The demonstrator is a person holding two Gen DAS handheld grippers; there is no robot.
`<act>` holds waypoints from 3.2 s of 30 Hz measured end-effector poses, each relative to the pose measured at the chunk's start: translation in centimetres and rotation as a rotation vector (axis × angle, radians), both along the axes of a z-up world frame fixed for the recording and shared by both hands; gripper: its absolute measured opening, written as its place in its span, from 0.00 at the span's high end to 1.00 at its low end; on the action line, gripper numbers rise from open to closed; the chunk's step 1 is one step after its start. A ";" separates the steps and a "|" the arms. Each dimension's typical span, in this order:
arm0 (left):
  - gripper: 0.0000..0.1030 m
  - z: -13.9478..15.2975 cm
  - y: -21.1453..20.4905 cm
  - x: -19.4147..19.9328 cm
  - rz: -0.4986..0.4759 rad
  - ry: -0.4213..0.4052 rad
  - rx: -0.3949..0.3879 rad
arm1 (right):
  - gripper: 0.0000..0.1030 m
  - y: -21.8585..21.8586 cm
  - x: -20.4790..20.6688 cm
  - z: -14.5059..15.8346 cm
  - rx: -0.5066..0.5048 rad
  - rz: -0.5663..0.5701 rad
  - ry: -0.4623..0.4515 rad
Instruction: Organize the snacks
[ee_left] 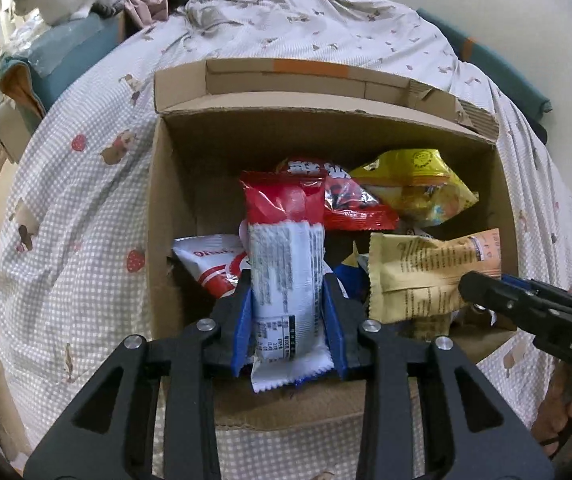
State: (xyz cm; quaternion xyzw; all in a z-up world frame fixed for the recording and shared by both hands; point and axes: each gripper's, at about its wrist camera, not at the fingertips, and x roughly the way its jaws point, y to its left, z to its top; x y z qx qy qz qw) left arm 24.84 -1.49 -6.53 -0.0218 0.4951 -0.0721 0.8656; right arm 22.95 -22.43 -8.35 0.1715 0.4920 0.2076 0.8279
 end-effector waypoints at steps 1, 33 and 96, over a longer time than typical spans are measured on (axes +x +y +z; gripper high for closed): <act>0.63 0.2 0.0 -0.1 0.006 -0.005 0.003 | 0.73 0.0 0.0 -0.1 -0.002 0.001 0.002; 0.00 6.3 3.7 -6.6 0.126 -0.232 0.010 | 0.02 -0.4 -5.8 6.7 -0.070 -0.095 -0.226; 0.00 6.4 3.9 -17.6 0.152 -0.279 0.101 | 0.00 3.3 -16.0 6.3 -0.260 -0.148 -0.339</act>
